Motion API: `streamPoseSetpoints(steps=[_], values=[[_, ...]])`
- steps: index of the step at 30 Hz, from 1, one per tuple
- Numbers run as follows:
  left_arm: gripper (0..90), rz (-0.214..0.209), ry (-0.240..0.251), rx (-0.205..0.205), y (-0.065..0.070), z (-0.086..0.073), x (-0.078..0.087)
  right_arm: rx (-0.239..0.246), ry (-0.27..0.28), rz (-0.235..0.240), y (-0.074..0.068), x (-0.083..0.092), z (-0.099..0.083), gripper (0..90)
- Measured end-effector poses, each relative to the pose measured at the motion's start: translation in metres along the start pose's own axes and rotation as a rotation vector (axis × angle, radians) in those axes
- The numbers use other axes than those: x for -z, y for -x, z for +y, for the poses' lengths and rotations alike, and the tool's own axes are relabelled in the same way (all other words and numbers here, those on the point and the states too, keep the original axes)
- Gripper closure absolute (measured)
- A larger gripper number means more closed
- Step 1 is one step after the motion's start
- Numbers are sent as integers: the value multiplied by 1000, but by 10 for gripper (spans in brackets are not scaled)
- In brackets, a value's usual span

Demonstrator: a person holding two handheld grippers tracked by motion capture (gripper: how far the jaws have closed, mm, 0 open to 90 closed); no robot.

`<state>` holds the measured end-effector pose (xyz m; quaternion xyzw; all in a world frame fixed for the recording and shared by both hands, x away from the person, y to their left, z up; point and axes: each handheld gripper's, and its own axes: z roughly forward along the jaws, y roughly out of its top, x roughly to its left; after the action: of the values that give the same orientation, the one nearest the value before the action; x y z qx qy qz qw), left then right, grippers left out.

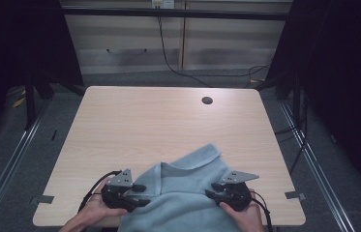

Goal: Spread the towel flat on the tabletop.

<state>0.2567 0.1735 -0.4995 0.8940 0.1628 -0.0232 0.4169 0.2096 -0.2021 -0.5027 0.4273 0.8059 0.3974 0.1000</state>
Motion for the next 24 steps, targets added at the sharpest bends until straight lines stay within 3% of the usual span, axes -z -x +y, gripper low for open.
streamPoseSetpoints(steps=[2, 3, 7, 8, 10, 14, 17, 18, 22, 24], values=[[482, 35, -11, -37, 3, 1, -1, -6, 3, 5, 1, 1, -1, 605], [523, 30, -19, -46, 4, 1, -1, -3, 4, 5, 0, 1, -1, 602], [855, 68, -7, -15, -1, 3, 0, 4, 8, 0, 0, 0, -1, 598], [883, 56, 5, 11, -5, 3, 0, 2, 8, 0, 0, 0, -1, 598], [899, 77, 8, 26, -10, 3, 3, 0, 8, -1, -1, 1, -1, 597], [900, 106, 81, 76, -17, 6, 15, 0, 4, -1, -1, 1, -1, 596], [900, 124, 201, 165, -32, 8, 33, 5, -8, 3, -4, 3, -3, 596], [900, 141, 221, 180, -36, 8, 37, 8, -11, 5, -6, 5, -4, 596], [900, 208, 271, 263, -55, 6, 51, 11, -32, 29, -15, 13, -11, 589], [900, 232, 268, 293, -63, 3, 52, 1, -51, 61, -21, 17, -14, 581]])
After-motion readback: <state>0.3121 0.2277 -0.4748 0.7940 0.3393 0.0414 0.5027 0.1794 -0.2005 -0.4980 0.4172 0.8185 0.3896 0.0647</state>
